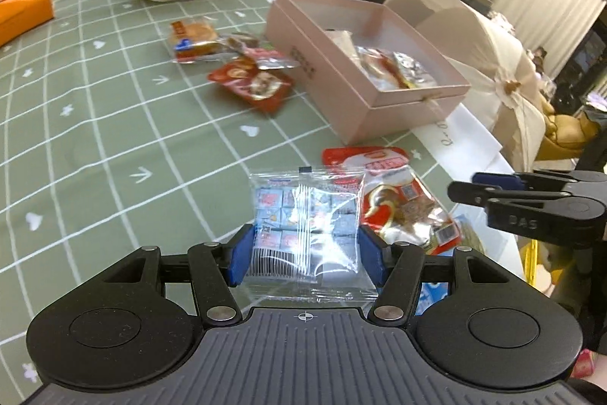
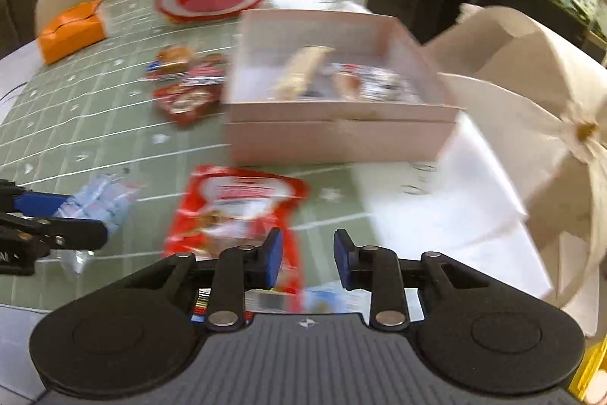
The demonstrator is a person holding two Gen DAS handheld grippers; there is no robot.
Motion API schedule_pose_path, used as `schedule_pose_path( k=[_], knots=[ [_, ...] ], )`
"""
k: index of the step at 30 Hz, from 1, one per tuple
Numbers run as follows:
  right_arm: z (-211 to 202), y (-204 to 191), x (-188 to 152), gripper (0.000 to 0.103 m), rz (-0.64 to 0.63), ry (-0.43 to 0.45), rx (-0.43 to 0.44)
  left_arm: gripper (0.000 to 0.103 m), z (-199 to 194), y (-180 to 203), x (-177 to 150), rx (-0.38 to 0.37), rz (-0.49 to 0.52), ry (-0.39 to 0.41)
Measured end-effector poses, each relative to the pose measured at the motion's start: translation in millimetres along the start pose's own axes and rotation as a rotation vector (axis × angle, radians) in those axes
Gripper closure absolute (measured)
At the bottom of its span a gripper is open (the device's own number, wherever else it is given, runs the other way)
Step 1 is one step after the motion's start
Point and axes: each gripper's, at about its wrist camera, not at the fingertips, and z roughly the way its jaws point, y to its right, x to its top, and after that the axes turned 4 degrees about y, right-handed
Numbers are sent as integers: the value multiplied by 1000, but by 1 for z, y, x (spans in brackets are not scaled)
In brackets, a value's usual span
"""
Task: Organize snacks
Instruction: 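Grasp the red jerky bag with the right tool while the left tool lifts the candy packet, then carry the candy packet and red jerky bag into the pink box and release both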
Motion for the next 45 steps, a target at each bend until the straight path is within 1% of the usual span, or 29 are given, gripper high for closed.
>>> schedule_pose_path(
  k=[1,2,3,4,5,6,7,9,11,13,14,17,18,21,22,23,24,25,26,27,30,34,37,39,41,43,44,45],
  knots=[
    [-2,8,-2,62,16,-4,7,39,3,3,0,-1,1,-5],
    [-5,15,-3,56,39,-7,33,39,4,5,0,-4,2,-9],
    [-10,21,-6,47,54,-8,69,39,6,7,2,-4,3,-13],
    [-12,23,-6,41,71,-12,117,39,8,9,2,4,5,-16],
    [-13,23,-6,31,85,-15,164,39,9,10,4,21,11,-16],
    [-12,19,-5,26,90,-18,193,39,9,12,4,48,19,-13],
    [-9,12,-4,26,82,-26,207,39,9,13,4,81,28,-10],
    [0,-1,-3,26,77,-39,191,39,8,10,6,122,26,-15],
    [13,-14,0,26,106,-45,169,39,8,6,6,150,23,-25],
    [26,-25,4,26,109,-53,167,39,7,4,5,174,30,-35],
    [33,-33,6,26,100,-68,164,39,6,3,5,180,33,-36],
    [52,-51,10,19,20,-113,111,39,2,1,4,189,27,-31],
    [54,-54,10,16,1,-108,103,39,0,0,4,188,23,-27],
    [57,-56,10,14,-26,-107,101,39,-4,1,3,183,18,-20],
    [56,-56,10,16,-38,-111,107,39,-5,1,2,179,16,-19],
    [54,-56,11,25,-57,-110,115,39,-5,2,2,176,15,-19],
    [51,-56,12,38,-79,-110,131,39,-6,2,2,172,16,-20],
    [48,-57,13,41,-91,-110,134,39,-5,3,2,170,17,-22],
    [43,-55,14,48,-100,-107,136,39,-5,5,2,166,20,-23],
    [39,-53,15,53,-103,-109,138,39,-5,6,1,162,22,-25],
    [29,-41,16,59,-80,-113,136,39,-3,12,1,144,35,-28],
    [14,-20,15,63,-36,-109,137,39,0,26,2,116,66,-32],
    [3,-8,14,65,-18,-91,139,39,3,35,2,100,87,-38],
    [-3,-1,16,69,-8,-77,145,39,6,41,3,89,98,-42],
    [-10,5,19,71,-2,-61,160,39,8,46,5,83,104,-41],
    [-16,10,23,73,-6,-42,172,39,10,53,9,77,107,-34],
    [-20,14,26,77,-8,-32,183,39,9,55,11,72,107,-27],
    [-23,16,29,77,-10,-26,194,39,9,58,14,65,105,-20]
  ],
)
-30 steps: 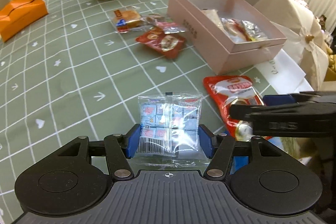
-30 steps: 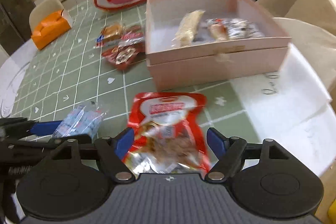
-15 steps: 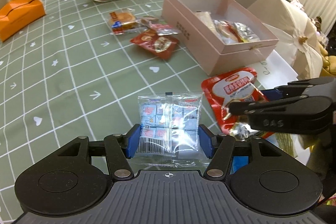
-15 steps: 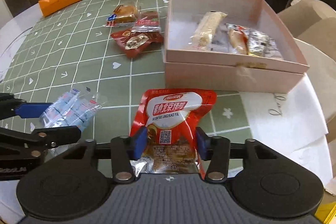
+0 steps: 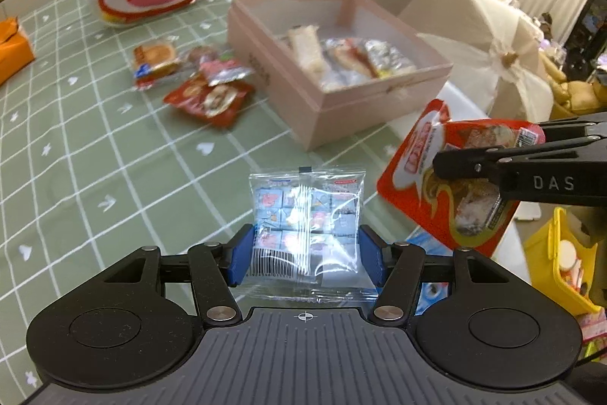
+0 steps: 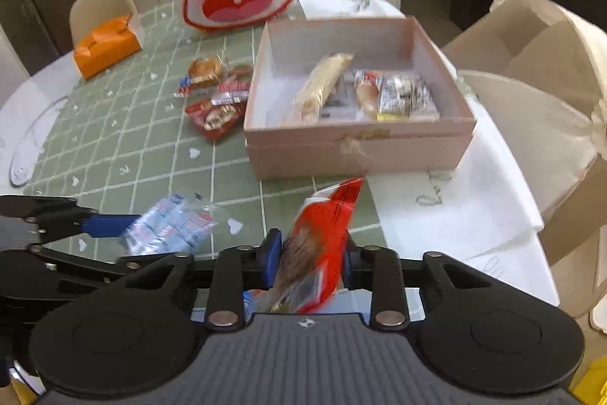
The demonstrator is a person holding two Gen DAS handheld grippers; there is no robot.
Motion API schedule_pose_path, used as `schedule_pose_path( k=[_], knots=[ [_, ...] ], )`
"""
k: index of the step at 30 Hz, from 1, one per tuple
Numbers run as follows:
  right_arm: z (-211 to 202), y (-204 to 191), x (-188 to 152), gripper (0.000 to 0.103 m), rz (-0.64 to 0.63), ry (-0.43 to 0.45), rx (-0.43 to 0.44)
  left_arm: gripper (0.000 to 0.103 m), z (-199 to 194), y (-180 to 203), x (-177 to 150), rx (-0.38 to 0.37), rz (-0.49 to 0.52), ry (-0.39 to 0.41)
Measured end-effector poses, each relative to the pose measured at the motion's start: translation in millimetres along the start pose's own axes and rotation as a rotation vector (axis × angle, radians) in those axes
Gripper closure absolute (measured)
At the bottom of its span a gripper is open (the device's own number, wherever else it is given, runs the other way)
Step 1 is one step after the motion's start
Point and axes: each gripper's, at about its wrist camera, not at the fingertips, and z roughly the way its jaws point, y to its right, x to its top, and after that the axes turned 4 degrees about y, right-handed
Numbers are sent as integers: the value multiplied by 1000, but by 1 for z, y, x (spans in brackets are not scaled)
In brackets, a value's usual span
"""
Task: Organize snacks
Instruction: 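Carry the candy packet and red jerky bag into the pink box and release both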
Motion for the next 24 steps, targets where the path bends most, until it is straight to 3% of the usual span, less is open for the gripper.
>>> schedule_pose_path(
  k=[9,15,17,20,22,24],
  knots=[
    [-21,35,38,78,11,31,139,39,-11,5,36,-60,-119,81],
    [-31,49,116,78,-129,161,151,39,-22,18,101,-37,-125,215],
    [-19,55,139,78,-174,199,124,38,-7,23,121,-35,-127,237],
    [14,67,165,77,-210,212,98,38,47,17,143,-67,-160,204],
    [38,75,174,77,-193,194,89,41,77,17,150,7,-143,168],
    [65,87,176,78,-136,162,120,42,77,14,153,51,-158,202]
  ],
)
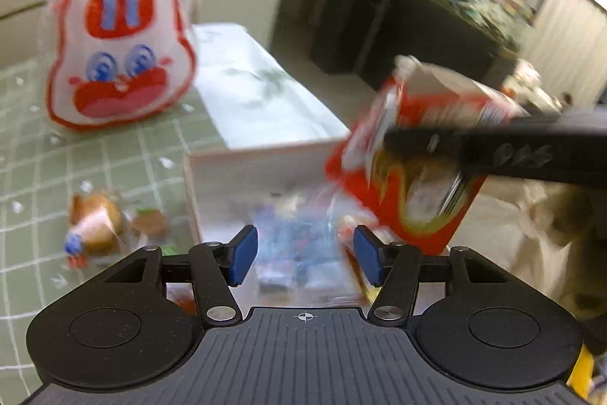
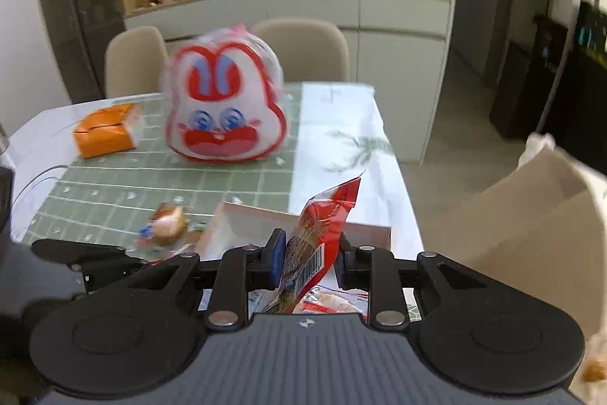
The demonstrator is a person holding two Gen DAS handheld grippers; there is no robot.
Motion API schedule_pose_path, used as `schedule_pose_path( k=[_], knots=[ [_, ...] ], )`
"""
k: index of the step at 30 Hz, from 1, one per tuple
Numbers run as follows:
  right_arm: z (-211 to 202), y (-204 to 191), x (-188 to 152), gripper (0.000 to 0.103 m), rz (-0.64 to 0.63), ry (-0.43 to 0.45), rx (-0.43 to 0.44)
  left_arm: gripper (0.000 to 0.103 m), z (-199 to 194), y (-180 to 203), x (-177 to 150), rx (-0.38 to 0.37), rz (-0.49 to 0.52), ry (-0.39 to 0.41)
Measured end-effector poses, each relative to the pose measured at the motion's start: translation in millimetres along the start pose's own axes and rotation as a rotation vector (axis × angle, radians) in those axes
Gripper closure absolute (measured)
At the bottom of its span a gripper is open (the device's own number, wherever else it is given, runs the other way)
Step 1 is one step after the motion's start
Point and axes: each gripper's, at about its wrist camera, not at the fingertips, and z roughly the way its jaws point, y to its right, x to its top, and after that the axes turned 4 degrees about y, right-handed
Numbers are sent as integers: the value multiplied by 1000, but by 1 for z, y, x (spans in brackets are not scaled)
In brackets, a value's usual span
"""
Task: Organize snacks
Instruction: 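Carry the candy packet and red jerky bag into the pink box and release both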
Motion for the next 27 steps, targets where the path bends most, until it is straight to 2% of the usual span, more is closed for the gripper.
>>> schedule_pose_path(
  k=[2,3,6,9,12,13,15,16,18,19,24,27],
  knots=[
    [19,12,-5,78,63,-18,50,41,-14,-10,4,2,-52,49],
    [30,16,-8,79,97,-31,75,41,-22,-16,5,26,-65,70],
    [57,22,-19,80,170,-64,143,42,-38,-42,5,172,-106,102],
    [77,24,-32,79,197,-125,151,42,-45,-71,-3,253,-171,65],
    [81,26,-39,77,177,-185,115,42,-41,-81,-17,272,-140,1],
    [79,27,-40,77,159,-196,108,42,-38,-81,-22,265,-122,-22],
    [68,29,-43,69,124,-205,98,42,-32,-77,-28,250,-100,-47],
    [63,29,-43,66,112,-195,90,42,-30,-75,-29,246,-102,-47],
    [44,32,-44,51,83,-153,58,42,-26,-74,-28,246,-120,-34],
    [32,33,-45,49,72,-126,41,42,-22,-75,-27,247,-135,-28],
    [-13,35,-53,47,79,-79,60,42,11,-81,-17,271,-120,-54],
    [-35,20,-68,47,23,-90,74,42,36,-86,-17,278,-101,-95]
  ],
)
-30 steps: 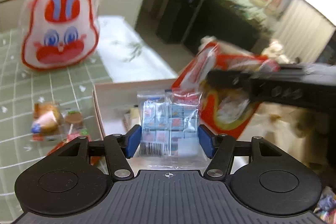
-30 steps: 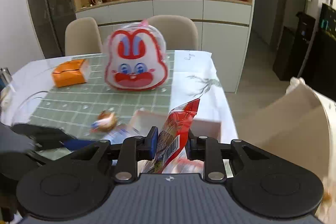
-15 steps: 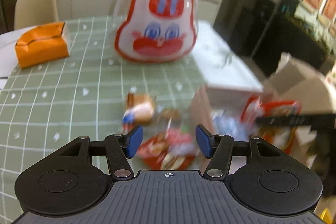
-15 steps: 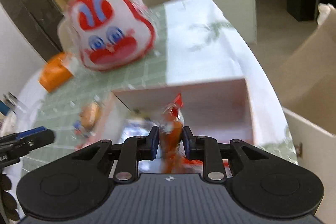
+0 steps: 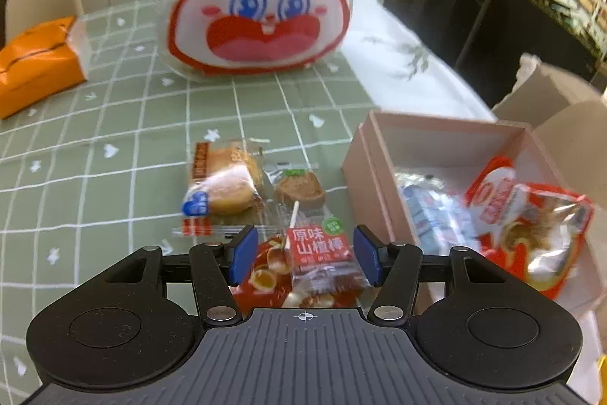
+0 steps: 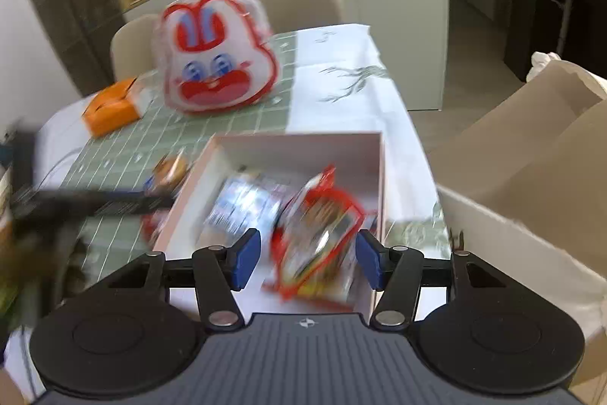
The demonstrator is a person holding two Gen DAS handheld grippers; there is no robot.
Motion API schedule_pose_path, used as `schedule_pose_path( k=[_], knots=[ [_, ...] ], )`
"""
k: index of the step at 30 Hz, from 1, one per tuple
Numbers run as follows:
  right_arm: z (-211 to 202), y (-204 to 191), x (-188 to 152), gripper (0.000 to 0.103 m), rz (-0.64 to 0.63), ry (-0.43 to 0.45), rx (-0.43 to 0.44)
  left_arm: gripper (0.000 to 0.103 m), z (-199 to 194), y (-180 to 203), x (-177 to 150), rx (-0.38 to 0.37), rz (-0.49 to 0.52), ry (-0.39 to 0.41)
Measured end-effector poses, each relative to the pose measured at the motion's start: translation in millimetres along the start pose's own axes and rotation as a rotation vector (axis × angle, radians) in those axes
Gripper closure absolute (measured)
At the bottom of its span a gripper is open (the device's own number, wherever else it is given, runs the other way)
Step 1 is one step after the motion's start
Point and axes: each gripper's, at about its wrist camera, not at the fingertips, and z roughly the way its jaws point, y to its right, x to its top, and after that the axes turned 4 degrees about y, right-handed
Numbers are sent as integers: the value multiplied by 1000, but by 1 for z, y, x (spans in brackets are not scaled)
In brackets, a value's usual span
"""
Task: Organize snacks
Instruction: 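Carry the candy packet and red jerky bag into the pink box and release both, then grasp the round wrapped cake with the left tool while the right tool grasps the blue seaweed bag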
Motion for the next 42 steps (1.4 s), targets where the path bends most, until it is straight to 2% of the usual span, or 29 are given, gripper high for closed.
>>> schedule_pose_path(
  k=[1,4,5,6,10,12,15,18,21,25,28,31,35,38,40,42],
  knots=[
    [-4,-7,-7,47,-27,-2,-6,39,5,0,-1,6,5,-8],
    [-11,-21,-23,47,-97,3,-67,48,11,-12,-3,-36,-58,4],
    [-10,-24,-28,47,-111,7,-92,72,11,-13,-3,-19,-56,6],
    [-10,-26,-30,48,-112,9,-106,80,8,-14,-5,-3,-44,14],
    [-1,-23,-24,50,-39,42,-109,82,-12,-27,-17,-31,-40,12],
    [13,-20,-16,64,-1,53,-110,83,-27,-34,-27,-37,-40,9],
    [45,-22,-4,80,35,21,-82,84,-46,-47,-45,-35,-52,-15],
    [78,-29,2,88,61,-32,-32,84,-62,-61,-65,-36,-81,-41],
    [94,-40,2,88,67,-78,-1,84,-76,-75,-72,-63,-122,-35],
    [75,-62,-2,88,-27,-66,47,83,-78,-79,-59,-107,-132,-5],
    [51,-75,-9,88,-106,-49,72,81,-71,-66,-38,-118,-66,10],
    [28,-85,-23,87,-165,-63,147,78,-64,-49,-15,-102,18,41],
    [10,-97,-40,86,-212,-108,255,78,-42,-35,9,-67,56,32],
    [9,-106,-58,83,-238,-194,368,78,-22,-25,17,-51,89,4],
    [15,-113,-74,78,-275,-269,390,78,-10,-20,18,-24,115,-15],
    [22,-118,-88,61,-312,-338,377,78,0,-17,15,6,139,-37]
  ],
)
